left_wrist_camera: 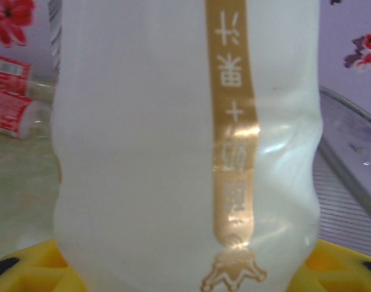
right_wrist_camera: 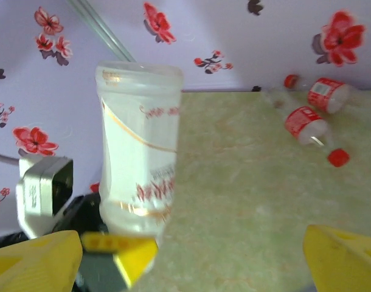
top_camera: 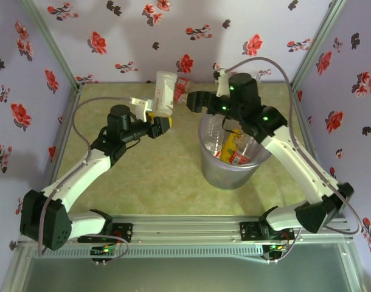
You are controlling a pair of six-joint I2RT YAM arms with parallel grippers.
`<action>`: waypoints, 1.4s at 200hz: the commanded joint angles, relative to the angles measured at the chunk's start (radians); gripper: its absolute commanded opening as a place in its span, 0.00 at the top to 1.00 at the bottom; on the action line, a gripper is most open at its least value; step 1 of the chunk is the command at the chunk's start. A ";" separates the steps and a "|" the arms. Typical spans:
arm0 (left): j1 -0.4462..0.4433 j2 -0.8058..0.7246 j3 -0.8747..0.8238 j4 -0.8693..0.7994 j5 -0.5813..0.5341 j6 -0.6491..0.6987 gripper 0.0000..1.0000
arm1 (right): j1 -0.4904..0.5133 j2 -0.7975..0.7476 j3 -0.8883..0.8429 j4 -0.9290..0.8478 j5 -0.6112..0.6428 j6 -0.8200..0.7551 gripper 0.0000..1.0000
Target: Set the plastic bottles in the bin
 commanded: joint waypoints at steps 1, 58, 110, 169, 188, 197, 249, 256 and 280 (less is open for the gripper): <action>-0.048 -0.035 -0.007 -0.018 -0.028 0.006 1.00 | 0.030 0.048 0.063 0.069 -0.024 0.022 0.05; -0.123 -0.049 0.000 -0.025 -0.027 0.030 1.00 | 0.037 0.132 0.075 0.153 -0.096 0.067 0.04; -0.155 -0.065 0.004 -0.034 -0.025 0.049 1.00 | 0.016 0.155 0.070 0.190 -0.113 0.104 0.11; -0.163 -0.073 0.004 -0.034 -0.024 0.063 1.00 | -0.004 0.166 0.063 0.203 -0.143 0.128 0.24; -0.163 -0.072 0.005 -0.034 -0.024 0.066 0.99 | -0.009 0.164 0.068 0.199 -0.148 0.128 0.34; -0.163 -0.072 0.006 -0.033 -0.024 0.065 0.92 | -0.012 0.163 0.068 0.198 -0.149 0.127 0.37; -0.163 -0.097 -0.003 -0.053 -0.057 0.079 0.06 | -0.032 0.157 0.087 0.226 -0.158 0.129 0.43; -0.163 -0.105 -0.005 -0.060 -0.065 0.085 0.01 | -0.038 0.152 0.099 0.225 -0.155 0.126 0.43; -0.164 -0.134 0.000 -0.109 -0.098 0.118 0.00 | -0.083 0.127 0.127 0.209 -0.148 0.115 0.44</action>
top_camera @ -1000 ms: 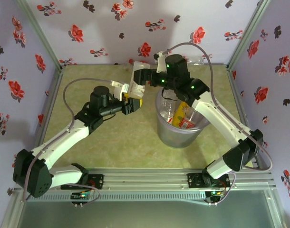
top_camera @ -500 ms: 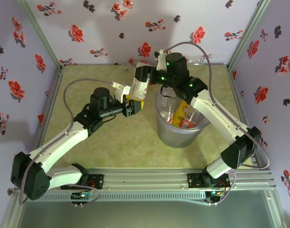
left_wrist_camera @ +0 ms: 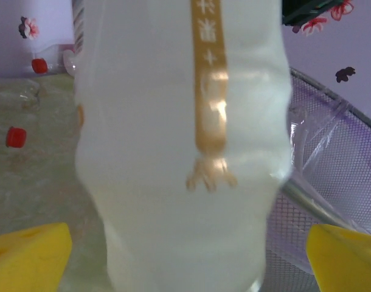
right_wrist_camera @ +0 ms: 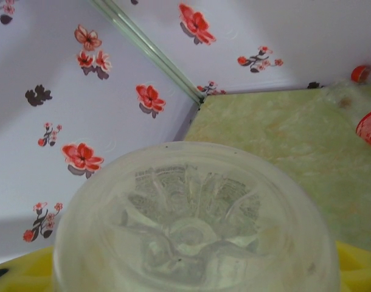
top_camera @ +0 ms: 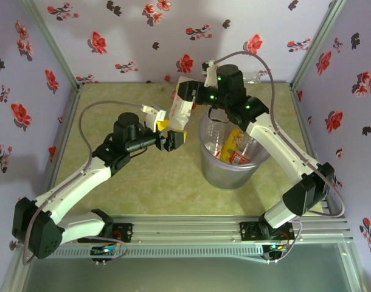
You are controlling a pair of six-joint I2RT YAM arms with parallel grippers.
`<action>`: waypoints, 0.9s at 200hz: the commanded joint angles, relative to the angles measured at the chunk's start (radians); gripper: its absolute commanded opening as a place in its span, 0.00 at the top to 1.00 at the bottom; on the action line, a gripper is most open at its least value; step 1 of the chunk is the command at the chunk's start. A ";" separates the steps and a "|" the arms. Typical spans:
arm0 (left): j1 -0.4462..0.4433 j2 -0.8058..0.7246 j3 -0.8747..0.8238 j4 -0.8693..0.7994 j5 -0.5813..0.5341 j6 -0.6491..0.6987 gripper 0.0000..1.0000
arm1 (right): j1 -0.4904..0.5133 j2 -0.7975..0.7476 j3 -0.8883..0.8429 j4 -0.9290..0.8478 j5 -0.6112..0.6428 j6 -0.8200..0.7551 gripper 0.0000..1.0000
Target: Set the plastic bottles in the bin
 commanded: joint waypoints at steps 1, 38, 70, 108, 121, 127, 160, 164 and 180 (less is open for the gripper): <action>-0.006 -0.049 0.004 -0.045 -0.046 0.053 0.00 | -0.043 -0.029 0.066 0.033 0.004 -0.017 0.44; -0.002 -0.070 0.008 -0.093 -0.084 0.082 0.00 | -0.152 -0.117 0.063 0.004 0.011 -0.026 0.44; 0.012 -0.036 0.013 -0.071 -0.089 0.066 0.00 | -0.256 -0.243 -0.011 -0.019 0.030 -0.025 0.45; 0.061 0.069 0.066 -0.089 -0.154 -0.013 0.00 | -0.389 -0.378 -0.090 -0.135 0.029 -0.054 0.46; 0.093 0.124 0.102 -0.120 -0.193 -0.052 0.00 | -0.407 -0.394 -0.098 -0.209 0.008 -0.086 0.46; 0.106 0.152 0.121 -0.138 -0.200 -0.066 0.00 | -0.409 -0.400 -0.100 -0.243 0.004 -0.103 0.46; 0.146 0.318 0.249 -0.205 -0.259 -0.109 0.00 | -0.411 -0.450 -0.166 -0.359 -0.005 -0.149 0.46; 0.148 0.338 0.271 -0.210 -0.264 -0.115 0.00 | -0.410 -0.458 -0.175 -0.369 -0.003 -0.153 0.46; 0.154 0.424 0.348 -0.233 -0.292 -0.148 0.00 | -0.409 -0.485 -0.206 -0.398 0.009 -0.163 0.46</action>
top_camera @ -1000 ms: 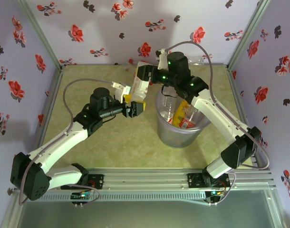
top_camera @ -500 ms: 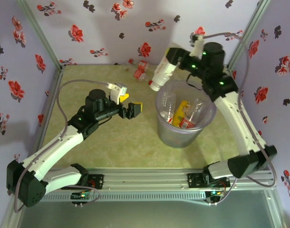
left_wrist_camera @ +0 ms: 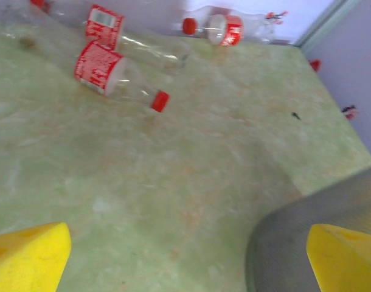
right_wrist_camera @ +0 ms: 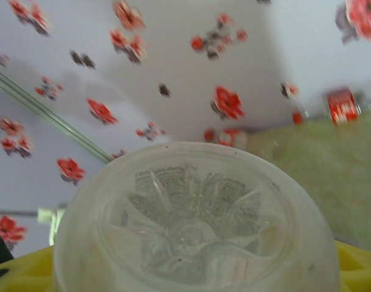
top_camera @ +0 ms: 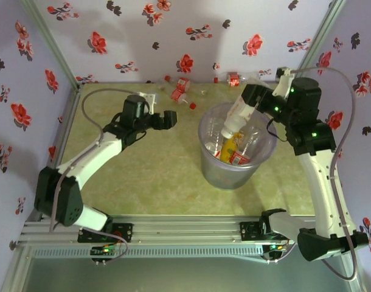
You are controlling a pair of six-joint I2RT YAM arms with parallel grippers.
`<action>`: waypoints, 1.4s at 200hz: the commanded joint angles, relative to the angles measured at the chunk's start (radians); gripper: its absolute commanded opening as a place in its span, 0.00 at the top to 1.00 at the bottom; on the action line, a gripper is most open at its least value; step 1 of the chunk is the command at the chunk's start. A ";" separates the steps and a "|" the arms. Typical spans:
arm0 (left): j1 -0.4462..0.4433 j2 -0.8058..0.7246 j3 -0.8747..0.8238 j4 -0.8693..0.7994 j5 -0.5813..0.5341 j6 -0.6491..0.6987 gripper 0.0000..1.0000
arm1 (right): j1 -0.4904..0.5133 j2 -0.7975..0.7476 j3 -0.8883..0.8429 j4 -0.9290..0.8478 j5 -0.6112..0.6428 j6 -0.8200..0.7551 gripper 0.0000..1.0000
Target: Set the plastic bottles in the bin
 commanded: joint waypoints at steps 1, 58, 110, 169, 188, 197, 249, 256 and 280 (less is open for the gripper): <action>0.008 0.097 0.121 -0.060 -0.073 -0.067 0.00 | -0.006 -0.044 -0.039 -0.093 -0.005 -0.050 0.46; 0.020 0.430 0.466 -0.216 -0.172 -0.236 0.00 | -0.006 -0.085 -0.164 -0.083 -0.052 -0.006 0.46; 0.038 0.689 0.720 -0.250 -0.174 -0.317 0.00 | 0.035 -0.111 -0.350 0.004 -0.101 0.070 0.46; 0.049 1.065 1.276 -0.573 -0.312 -0.205 0.00 | 0.099 -0.132 -0.458 -0.005 -0.032 0.072 0.44; 0.050 1.136 1.382 -0.627 -0.378 -0.185 0.00 | 0.115 -0.132 -0.473 -0.015 -0.022 0.064 0.43; 0.050 1.144 1.382 -0.609 -0.393 -0.184 0.00 | 0.117 -0.135 -0.479 -0.015 -0.022 0.063 0.43; 0.050 1.178 1.348 -0.438 -0.383 -0.179 0.00 | 0.117 -0.125 -0.483 -0.016 -0.016 0.056 0.43; 0.047 1.179 1.345 -0.416 -0.369 -0.184 0.00 | 0.118 -0.125 -0.483 -0.017 -0.013 0.056 0.43; 0.040 1.205 1.372 -0.392 -0.357 -0.189 0.00 | 0.117 -0.125 -0.486 -0.023 0.001 0.053 0.43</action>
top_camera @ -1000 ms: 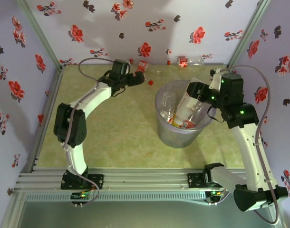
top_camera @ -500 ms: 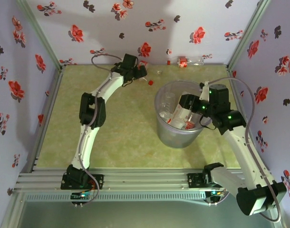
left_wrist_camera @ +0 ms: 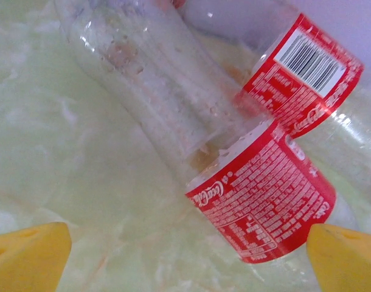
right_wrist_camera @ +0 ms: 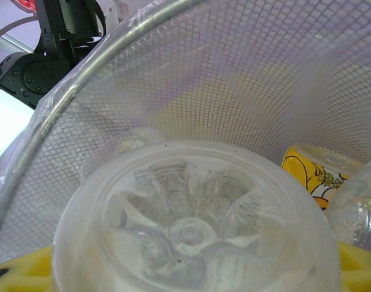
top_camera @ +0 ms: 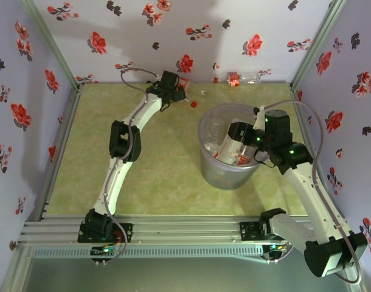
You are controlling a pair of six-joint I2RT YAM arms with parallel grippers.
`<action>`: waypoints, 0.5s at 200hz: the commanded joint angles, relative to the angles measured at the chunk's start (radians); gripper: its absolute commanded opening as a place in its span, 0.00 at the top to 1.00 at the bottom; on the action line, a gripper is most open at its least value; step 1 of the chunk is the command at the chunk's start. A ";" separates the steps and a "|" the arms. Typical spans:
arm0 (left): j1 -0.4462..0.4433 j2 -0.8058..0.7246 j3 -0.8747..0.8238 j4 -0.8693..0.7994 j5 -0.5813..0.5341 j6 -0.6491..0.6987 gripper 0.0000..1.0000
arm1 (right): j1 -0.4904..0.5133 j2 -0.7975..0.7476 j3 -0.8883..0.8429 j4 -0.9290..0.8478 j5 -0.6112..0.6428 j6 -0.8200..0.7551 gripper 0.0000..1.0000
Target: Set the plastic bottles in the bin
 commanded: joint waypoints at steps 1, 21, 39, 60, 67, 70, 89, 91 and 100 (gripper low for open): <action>-0.009 0.053 0.043 0.055 -0.006 0.007 0.00 | 0.014 0.004 -0.035 -0.087 -0.004 0.011 0.43; -0.009 0.097 0.103 0.027 -0.004 0.005 0.00 | 0.013 0.002 -0.037 -0.083 -0.003 0.015 0.43; -0.008 0.129 0.145 0.006 -0.005 0.006 0.00 | 0.013 0.005 -0.038 -0.081 0.000 0.015 0.43; -0.005 0.158 0.185 -0.044 0.009 0.003 0.00 | 0.014 0.005 -0.041 -0.077 0.003 0.016 0.43; -0.001 0.159 0.187 -0.061 0.012 0.004 0.00 | 0.014 0.006 -0.042 -0.076 0.003 0.017 0.43; 0.000 0.159 0.186 -0.068 0.012 0.006 0.00 | 0.014 0.006 -0.041 -0.074 0.003 0.019 0.43; 0.009 0.147 0.174 -0.134 0.011 0.034 0.00 | 0.013 0.006 -0.041 -0.070 0.004 0.022 0.43; 0.010 0.145 0.171 -0.141 0.011 0.035 0.00 | 0.014 0.007 -0.041 -0.071 0.003 0.022 0.43; 0.019 0.126 0.146 -0.176 0.011 0.044 0.00 | 0.013 0.005 -0.041 -0.072 0.004 0.021 0.43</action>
